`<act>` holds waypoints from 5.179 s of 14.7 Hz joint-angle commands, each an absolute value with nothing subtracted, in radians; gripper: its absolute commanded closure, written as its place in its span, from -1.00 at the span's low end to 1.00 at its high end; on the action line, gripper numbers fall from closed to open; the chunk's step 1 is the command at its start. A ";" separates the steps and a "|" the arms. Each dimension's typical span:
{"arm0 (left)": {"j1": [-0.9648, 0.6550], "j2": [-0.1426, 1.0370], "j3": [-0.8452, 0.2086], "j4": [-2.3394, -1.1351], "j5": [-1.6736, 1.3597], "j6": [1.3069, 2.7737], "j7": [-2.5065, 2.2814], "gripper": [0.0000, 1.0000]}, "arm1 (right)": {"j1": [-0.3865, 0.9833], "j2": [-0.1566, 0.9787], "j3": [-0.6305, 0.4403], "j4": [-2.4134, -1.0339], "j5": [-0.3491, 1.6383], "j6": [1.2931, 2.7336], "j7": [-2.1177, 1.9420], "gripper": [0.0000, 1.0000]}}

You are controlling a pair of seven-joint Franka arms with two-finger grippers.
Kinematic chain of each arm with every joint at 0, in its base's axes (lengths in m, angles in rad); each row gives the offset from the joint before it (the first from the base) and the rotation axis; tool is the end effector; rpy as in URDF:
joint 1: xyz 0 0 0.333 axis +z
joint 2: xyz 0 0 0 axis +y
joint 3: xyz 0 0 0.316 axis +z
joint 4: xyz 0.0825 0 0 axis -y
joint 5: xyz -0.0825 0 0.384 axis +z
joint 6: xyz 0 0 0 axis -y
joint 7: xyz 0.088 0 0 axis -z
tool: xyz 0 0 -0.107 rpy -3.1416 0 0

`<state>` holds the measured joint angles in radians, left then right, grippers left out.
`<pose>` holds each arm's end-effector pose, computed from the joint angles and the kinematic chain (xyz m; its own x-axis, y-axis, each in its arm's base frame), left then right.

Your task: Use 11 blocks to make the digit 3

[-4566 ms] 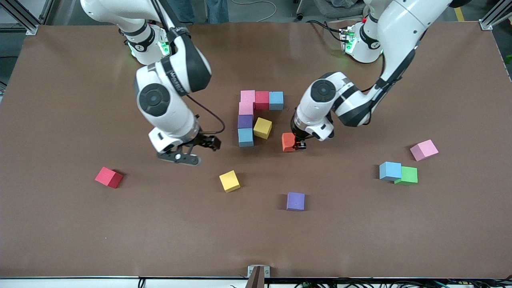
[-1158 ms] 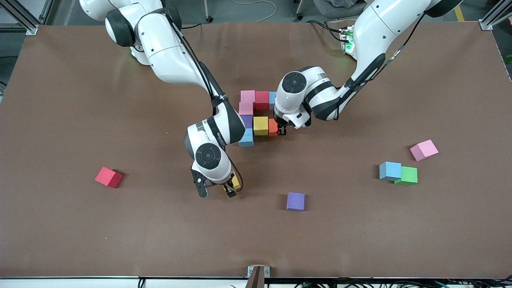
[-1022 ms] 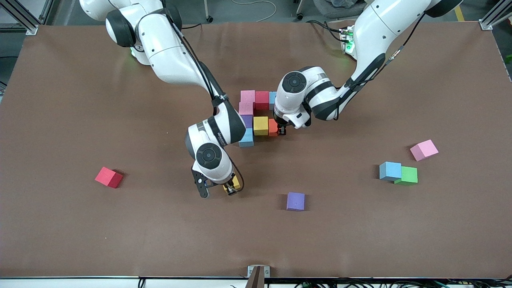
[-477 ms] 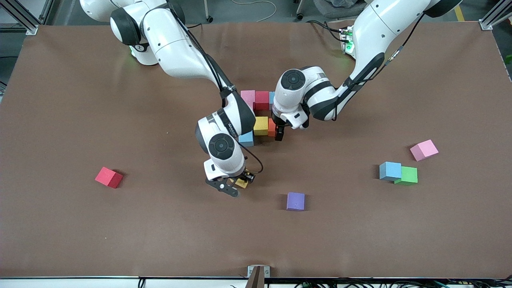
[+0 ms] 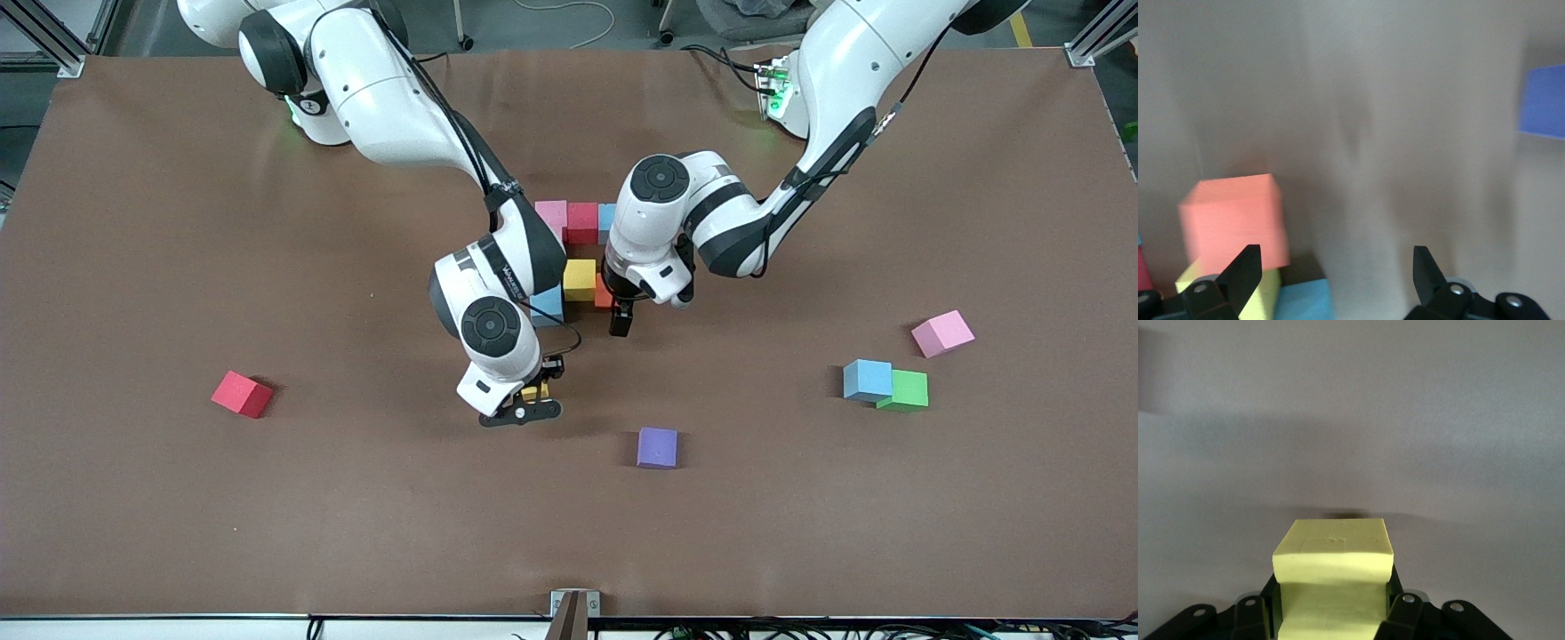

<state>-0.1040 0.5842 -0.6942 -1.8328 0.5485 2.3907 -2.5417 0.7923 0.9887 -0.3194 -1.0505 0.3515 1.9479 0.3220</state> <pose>0.4881 -0.4375 0.2856 0.1061 0.9910 -0.0822 0.9868 -0.0947 0.1311 0.6314 0.4429 0.2427 0.9875 0.1434 -0.0656 0.1414 -0.9893 -0.0348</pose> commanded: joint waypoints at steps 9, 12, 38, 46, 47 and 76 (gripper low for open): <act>-0.028 0.569 -0.721 -1.459 0.480 1.962 -1.952 -1.00 | 0.908 0.808 -0.313 -1.374 0.362 2.109 0.363 1.00; -0.021 0.568 -0.713 -1.393 0.492 1.832 -1.711 -1.00 | 0.911 0.792 -0.314 -1.405 0.362 2.121 0.374 1.00; 0.175 0.738 -0.707 -1.241 0.442 1.862 -0.632 -1.00 | 0.959 0.798 -0.314 -1.460 0.362 2.191 0.469 0.99; 0.022 0.868 -0.634 -1.200 0.440 2.118 -0.595 -0.95 | 0.959 0.792 -0.314 -1.462 0.362 2.175 0.479 0.98; 0.000 0.902 -0.626 -1.171 0.442 2.155 -0.571 -0.95 | 0.959 0.792 -0.314 -1.462 0.362 2.165 0.479 0.98; -0.236 1.069 -0.453 -0.960 0.345 2.165 -0.604 0.52 | 0.890 0.531 -0.506 -1.424 0.351 1.835 0.396 -1.00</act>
<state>-0.2247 1.1252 -0.4651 -0.9629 0.3640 2.2323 -0.5523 0.8908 0.5967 -0.4532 -1.3835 0.3521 1.8958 0.4159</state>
